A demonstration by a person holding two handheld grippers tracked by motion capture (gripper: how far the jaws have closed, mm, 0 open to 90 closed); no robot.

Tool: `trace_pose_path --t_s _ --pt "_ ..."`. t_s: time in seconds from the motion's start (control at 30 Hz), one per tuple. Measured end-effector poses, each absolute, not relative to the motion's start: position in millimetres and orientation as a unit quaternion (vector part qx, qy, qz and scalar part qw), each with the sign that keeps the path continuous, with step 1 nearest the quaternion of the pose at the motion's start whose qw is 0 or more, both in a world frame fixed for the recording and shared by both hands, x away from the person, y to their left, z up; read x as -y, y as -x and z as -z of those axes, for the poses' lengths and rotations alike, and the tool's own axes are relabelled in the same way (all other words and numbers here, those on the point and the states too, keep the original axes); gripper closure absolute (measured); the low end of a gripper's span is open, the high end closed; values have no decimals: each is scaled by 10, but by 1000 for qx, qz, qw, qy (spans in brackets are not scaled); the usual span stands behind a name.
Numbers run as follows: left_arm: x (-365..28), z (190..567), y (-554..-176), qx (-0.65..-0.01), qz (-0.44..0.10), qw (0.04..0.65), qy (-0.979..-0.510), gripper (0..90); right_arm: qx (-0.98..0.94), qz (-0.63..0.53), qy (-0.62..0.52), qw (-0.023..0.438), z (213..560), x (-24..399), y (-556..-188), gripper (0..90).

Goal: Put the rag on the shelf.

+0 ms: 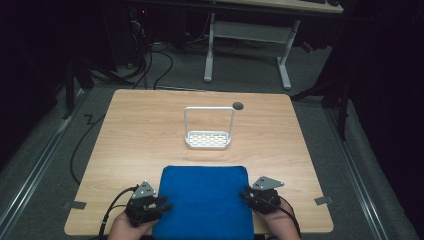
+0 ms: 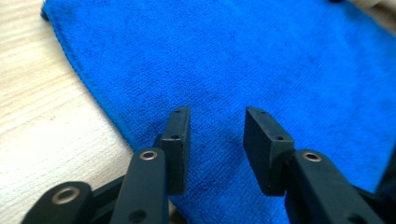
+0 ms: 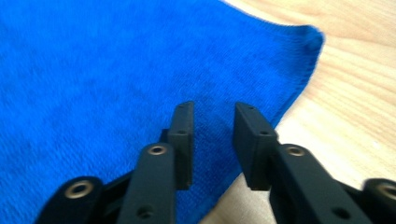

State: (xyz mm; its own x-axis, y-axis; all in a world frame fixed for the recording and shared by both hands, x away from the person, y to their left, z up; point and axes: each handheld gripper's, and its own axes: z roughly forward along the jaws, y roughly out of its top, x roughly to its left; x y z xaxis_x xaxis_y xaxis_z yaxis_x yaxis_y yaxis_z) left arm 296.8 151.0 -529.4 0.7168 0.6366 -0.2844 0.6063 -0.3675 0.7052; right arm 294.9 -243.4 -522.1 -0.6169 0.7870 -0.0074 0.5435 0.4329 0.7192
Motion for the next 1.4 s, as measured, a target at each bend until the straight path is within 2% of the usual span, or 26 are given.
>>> trace_pose_path --t_s 0.03,0.07,0.1,0.13,0.17,0.23,0.4,0.67,0.77,0.8,0.83,0.9,0.97,1.1,1.23,1.4 --pt "-1527 5284 -2978 -377 -33 428 -821 588 -816 -369 -408 178 5200 2472 -2972 629" --pt "-1527 5284 -2978 -377 -33 428 -821 575 -816 -369 -408 178 5200 2472 -2972 629" --pt "-1541 5258 -2995 -379 -57 436 -814 556 -808 -374 -417 183 5194 2508 -2999 608" --pt "-1541 5258 -2995 -379 -57 436 -814 536 -808 -374 -417 183 5194 2508 -2999 608" --pt "-1562 5234 -3019 -381 -88 438 -810 520 -803 -373 -425 187 5196 2542 -3018 611" --pt "-1599 5219 -3056 -386 -106 437 -805 487 -799 -375 -428 195 5190 2576 -3036 614" --pt "-1711 5210 -3226 -414 -127 439 -787 459 -787 -379 -438 213 5157 2628 -3053 634" --pt "-1733 5229 -3508 -451 -130 423 -776 485 -784 -384 -438 214 5149 2665 -3066 637" --pt "-1659 5238 -3620 -453 -133 420 -775 508 -783 -390 -434 215 5135 2669 -3068 634" --pt "-1627 5247 -3662 -455 -128 417 -776 550 -785 -387 -434 214 5140 2665 -3074 620" --pt "-1593 5254 -3701 -458 -126 413 -777 550 -785 -387 -434 214 5140 2665 -3074 620" --pt "-1542 5268 -3765 -462 -122 410 -777 639 -787 -386 -432 212 5146 2661 -3082 610" --pt "-1495 5288 -3825 -460 -115 413 -778 670 -785 -388 -438 204 5146 2666 -3086 610" --pt "-1461 5328 -3851 -462 -105 407 -781 698 -785 -390 -439 198 5158 2677 -3095 592" --pt "-1460 5357 -3826 -456 -113 414 -779 802 -786 -383 -443 197 5187 2668 -3094 549" --pt "-1427 5362 -3785 -441 -125 410 -789 858 -782 -388 -443 203 5137 2595 -3127 517"
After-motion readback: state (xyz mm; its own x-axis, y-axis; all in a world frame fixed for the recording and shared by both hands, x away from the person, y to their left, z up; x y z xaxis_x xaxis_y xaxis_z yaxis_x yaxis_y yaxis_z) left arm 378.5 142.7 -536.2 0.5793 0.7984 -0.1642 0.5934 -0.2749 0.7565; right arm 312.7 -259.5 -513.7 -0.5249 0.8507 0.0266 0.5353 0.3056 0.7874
